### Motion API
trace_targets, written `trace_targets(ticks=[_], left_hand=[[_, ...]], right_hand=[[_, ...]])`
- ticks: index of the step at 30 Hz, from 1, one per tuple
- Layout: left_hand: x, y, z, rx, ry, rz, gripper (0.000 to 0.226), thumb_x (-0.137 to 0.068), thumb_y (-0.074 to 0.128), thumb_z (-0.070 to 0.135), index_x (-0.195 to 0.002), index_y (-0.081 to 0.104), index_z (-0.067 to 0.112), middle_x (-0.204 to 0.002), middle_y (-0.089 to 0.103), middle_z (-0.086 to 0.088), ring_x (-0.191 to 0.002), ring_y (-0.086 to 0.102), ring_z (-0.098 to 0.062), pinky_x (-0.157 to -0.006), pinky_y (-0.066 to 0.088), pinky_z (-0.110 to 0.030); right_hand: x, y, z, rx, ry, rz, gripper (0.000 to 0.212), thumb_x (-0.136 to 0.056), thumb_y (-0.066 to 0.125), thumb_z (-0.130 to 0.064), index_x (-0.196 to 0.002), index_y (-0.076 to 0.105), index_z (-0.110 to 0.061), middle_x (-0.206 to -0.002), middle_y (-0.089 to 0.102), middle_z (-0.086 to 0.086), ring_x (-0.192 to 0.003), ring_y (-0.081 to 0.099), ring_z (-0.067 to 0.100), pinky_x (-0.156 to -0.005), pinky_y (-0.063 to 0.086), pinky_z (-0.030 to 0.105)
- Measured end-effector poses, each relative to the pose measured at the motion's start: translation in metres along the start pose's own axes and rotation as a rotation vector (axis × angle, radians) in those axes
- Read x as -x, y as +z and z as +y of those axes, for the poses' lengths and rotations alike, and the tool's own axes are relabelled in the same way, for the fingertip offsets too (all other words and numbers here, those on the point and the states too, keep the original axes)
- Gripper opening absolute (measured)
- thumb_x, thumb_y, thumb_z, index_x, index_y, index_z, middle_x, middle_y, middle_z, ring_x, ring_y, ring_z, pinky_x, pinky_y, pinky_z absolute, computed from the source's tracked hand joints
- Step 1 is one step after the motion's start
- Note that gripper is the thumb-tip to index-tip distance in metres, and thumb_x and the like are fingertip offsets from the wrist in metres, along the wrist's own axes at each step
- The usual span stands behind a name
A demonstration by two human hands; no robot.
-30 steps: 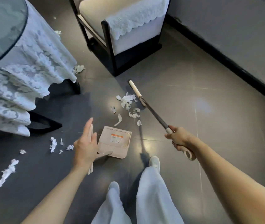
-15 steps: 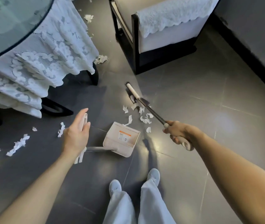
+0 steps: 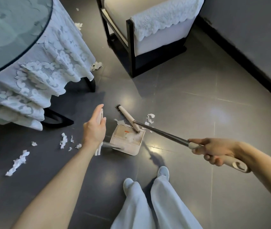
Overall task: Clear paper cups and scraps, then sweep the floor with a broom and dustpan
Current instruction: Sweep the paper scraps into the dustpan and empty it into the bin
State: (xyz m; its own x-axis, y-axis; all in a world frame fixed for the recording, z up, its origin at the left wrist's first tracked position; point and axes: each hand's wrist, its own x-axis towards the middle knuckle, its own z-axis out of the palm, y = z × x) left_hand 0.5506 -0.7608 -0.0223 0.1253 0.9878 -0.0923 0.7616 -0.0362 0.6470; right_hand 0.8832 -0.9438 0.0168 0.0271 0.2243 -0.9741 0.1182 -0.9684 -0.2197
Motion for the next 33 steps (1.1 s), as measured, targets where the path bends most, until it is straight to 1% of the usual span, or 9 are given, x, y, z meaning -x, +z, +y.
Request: trace_targets(ticks=[4,8,12,14,18,20,24,29,33], left_hand=[[0.010,-0.003,-0.006,0.024,-0.015,-0.026,0.045,-0.096,0.051,0.017,-0.135,0.048,0.039,-0.084,0.059,-0.002,-0.074,0.045,-0.026,-0.069,0.033,-0.025],[0.027,0.002,-0.008,0.036,0.025,0.010,0.047,-0.095,0.053,0.012,-0.136,0.049,0.034,-0.077,0.055,0.000,-0.067,0.044,-0.025,-0.061,0.028,-0.019],[0.033,0.008,-0.006,0.022,0.008,-0.015,0.047,-0.094,0.053,0.016,-0.135,0.048,0.038,-0.075,0.058,-0.003,-0.067,0.047,-0.028,-0.063,0.032,-0.027],[0.030,0.008,-0.005,0.035,0.024,-0.005,0.047,-0.093,0.054,0.014,-0.135,0.049,0.034,-0.076,0.058,-0.003,-0.068,0.047,-0.030,-0.065,0.032,-0.026],[0.026,0.008,-0.002,0.039,0.019,-0.005,0.046,-0.093,0.053,0.011,-0.134,0.051,0.030,-0.081,0.057,-0.002,-0.072,0.047,-0.032,-0.068,0.033,-0.025],[0.028,0.008,0.000,0.046,0.025,-0.004,0.046,-0.093,0.053,0.010,-0.134,0.052,0.029,-0.079,0.056,-0.003,-0.070,0.046,-0.033,-0.067,0.032,-0.024],[0.036,0.008,0.004,0.024,0.073,0.010,0.047,-0.092,0.056,0.008,-0.135,0.052,0.026,-0.086,0.065,-0.011,-0.067,0.042,-0.028,-0.060,0.024,-0.019],[0.047,0.005,-0.004,0.029,0.042,-0.003,0.048,-0.094,0.055,0.012,-0.137,0.049,0.032,-0.093,0.069,-0.012,-0.071,0.045,-0.027,-0.068,0.032,-0.025],[0.061,0.000,-0.013,0.008,0.031,0.058,0.048,-0.093,0.056,0.011,-0.137,0.050,0.032,-0.093,0.070,-0.015,-0.073,0.053,-0.036,-0.066,0.034,-0.027]], right_hand=[[0.012,0.006,0.009,-0.043,-0.075,0.084,0.047,-0.097,0.054,-0.017,-0.136,0.041,-0.040,-0.058,0.037,0.004,-0.037,0.030,0.011,-0.031,0.030,0.017],[0.003,0.006,0.008,0.030,-0.143,0.202,0.054,-0.097,0.055,-0.017,-0.144,0.035,-0.034,-0.056,0.044,0.004,-0.034,0.037,0.011,-0.032,0.035,0.019],[-0.018,0.022,0.001,0.103,-0.173,0.275,0.052,-0.100,0.046,-0.015,-0.148,0.029,-0.026,-0.062,0.048,0.001,-0.027,0.037,0.008,-0.030,0.034,0.017],[-0.030,0.037,0.001,0.090,-0.165,0.266,0.048,-0.101,0.042,-0.014,-0.147,0.029,-0.022,-0.069,0.048,0.002,-0.026,0.038,0.007,-0.029,0.033,0.016],[-0.035,0.075,0.009,-0.013,-0.097,0.181,0.030,-0.101,0.042,-0.018,-0.131,0.043,-0.024,-0.072,0.050,0.004,-0.036,0.039,0.008,-0.033,0.037,0.019],[-0.028,0.093,0.016,-0.068,-0.070,0.131,0.024,-0.101,0.043,-0.019,-0.123,0.049,-0.024,-0.067,0.049,0.001,-0.037,0.036,0.008,-0.034,0.034,0.019],[-0.006,0.102,0.022,-0.163,-0.032,0.037,0.023,-0.096,0.050,-0.014,-0.118,0.052,-0.021,-0.055,0.036,0.001,-0.041,0.027,0.009,-0.036,0.025,0.017],[0.016,0.084,0.021,-0.224,-0.030,-0.022,0.021,-0.097,0.050,-0.015,-0.106,0.055,-0.033,-0.048,0.037,-0.001,-0.034,0.029,0.009,-0.031,0.027,0.015],[0.020,0.082,0.010,-0.183,-0.082,0.019,0.028,-0.097,0.051,-0.014,-0.113,0.051,-0.037,-0.043,0.040,-0.001,-0.034,0.032,0.009,-0.031,0.030,0.016]])
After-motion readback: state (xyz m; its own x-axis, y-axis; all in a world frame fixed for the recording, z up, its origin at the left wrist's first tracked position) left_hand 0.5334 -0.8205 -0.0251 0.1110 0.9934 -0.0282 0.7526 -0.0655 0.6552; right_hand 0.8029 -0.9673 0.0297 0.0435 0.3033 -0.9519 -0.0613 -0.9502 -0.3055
